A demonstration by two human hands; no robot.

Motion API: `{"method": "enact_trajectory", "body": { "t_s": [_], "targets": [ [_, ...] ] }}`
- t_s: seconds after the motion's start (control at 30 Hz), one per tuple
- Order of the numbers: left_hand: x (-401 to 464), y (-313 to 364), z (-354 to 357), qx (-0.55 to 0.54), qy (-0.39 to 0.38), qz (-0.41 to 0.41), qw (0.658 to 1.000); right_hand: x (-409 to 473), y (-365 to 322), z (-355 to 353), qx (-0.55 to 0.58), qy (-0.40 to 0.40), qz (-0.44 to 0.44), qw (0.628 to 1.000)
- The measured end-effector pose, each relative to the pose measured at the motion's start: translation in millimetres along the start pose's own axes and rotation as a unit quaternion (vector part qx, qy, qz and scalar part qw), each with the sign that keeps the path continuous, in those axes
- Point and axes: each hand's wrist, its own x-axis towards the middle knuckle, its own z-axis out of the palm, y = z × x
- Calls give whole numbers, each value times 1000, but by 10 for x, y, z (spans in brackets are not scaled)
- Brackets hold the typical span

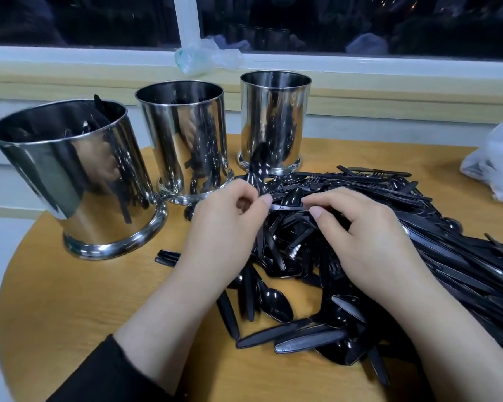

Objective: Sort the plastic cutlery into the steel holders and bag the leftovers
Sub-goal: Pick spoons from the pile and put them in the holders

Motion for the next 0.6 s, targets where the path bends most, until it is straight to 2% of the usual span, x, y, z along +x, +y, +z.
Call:
{"method": "enact_trajectory", "body": {
  "t_s": [0.07, 0.2, 0.3, 0.4, 0.5, 0.6],
  "targets": [
    [-5, 21, -80, -80, 36, 3, 996, 4, 3, -8, -1, 5, -2, 1000],
    [-25, 58, -239, -159, 54, 2, 986, 5, -65, -59, -20, -9, -21, 1000],
    [-79, -12, -327, -150, 43, 15, 988, -34, -228, -138, -32, -54, -49, 997],
    [-138, -113, -374, -124, 30, 3, 992, -83, -395, -136, -70, -144, -66, 985],
    [-198, -157, -408, -97, 15, -9, 995, -139, -490, -30, -140, -237, -44, 960],
    [-238, -202, -448, -70, 3, -14, 997, -181, -538, 46, -188, -289, -23, 938]
  ]
}}
